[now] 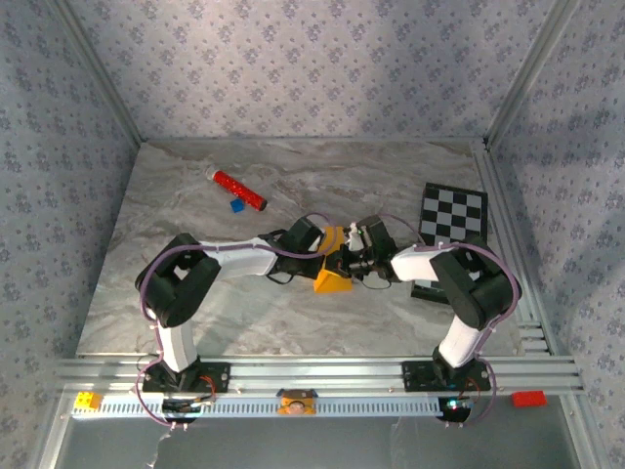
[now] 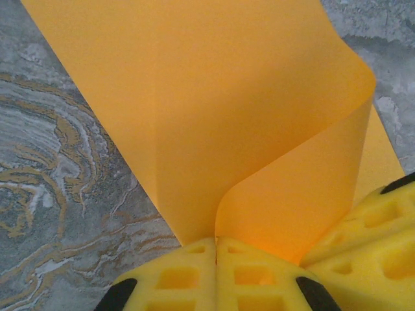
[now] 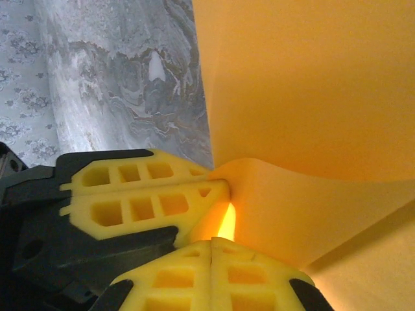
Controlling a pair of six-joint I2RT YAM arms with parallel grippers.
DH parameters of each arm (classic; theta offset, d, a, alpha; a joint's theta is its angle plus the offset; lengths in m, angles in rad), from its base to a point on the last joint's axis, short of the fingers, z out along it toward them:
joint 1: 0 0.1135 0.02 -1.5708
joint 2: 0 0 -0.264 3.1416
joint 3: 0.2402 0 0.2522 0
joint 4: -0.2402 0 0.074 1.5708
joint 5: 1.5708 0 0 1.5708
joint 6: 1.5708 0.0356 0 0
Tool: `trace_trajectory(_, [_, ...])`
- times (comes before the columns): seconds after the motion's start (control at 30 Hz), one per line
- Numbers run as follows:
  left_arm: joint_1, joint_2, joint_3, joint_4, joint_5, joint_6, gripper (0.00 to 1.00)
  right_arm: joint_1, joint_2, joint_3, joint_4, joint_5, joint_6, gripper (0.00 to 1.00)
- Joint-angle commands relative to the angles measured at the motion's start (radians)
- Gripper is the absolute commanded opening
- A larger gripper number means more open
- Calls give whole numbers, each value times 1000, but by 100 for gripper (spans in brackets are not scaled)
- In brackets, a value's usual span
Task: Fold a paper plane with a square sheet of paper (pick it up from the middle)
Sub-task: Fold the triangle a second time at the center of the table.
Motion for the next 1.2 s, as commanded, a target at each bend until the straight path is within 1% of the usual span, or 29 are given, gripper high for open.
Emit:
trace_trajectory(0.0, [4, 47, -14, -42, 9, 0, 2, -3, 29, 3, 19, -11, 13, 0])
trace_trajectory(0.23, [3, 59, -17, -42, 7, 1, 1, -17, 47, -55, 55, 18, 24, 0])
trace_trajectory(0.43, [3, 67, -12, -51, 6, 9, 1, -22, 43, -51, 54, 21, 42, 0])
trace_trajectory(0.67, [4, 67, -6, -66, 1, 18, 1, -44, -32, 25, -63, 20, -6, 0])
trace_trajectory(0.83, [3, 67, -8, -63, 3, 17, 1, -71, 11, 36, -73, 21, -4, 0])
trace_trajectory(0.93, [4, 66, -8, -63, 3, 17, 1, -78, 45, 35, -139, 72, -9, 0])
trace_trajectory(1.07, [4, 65, -6, -71, 1, 24, 1, -92, 56, -13, -119, 97, 6, 0])
trace_trajectory(1.17, [3, 67, -6, -71, 2, 24, 1, -102, 48, -12, -119, 78, 8, 0])
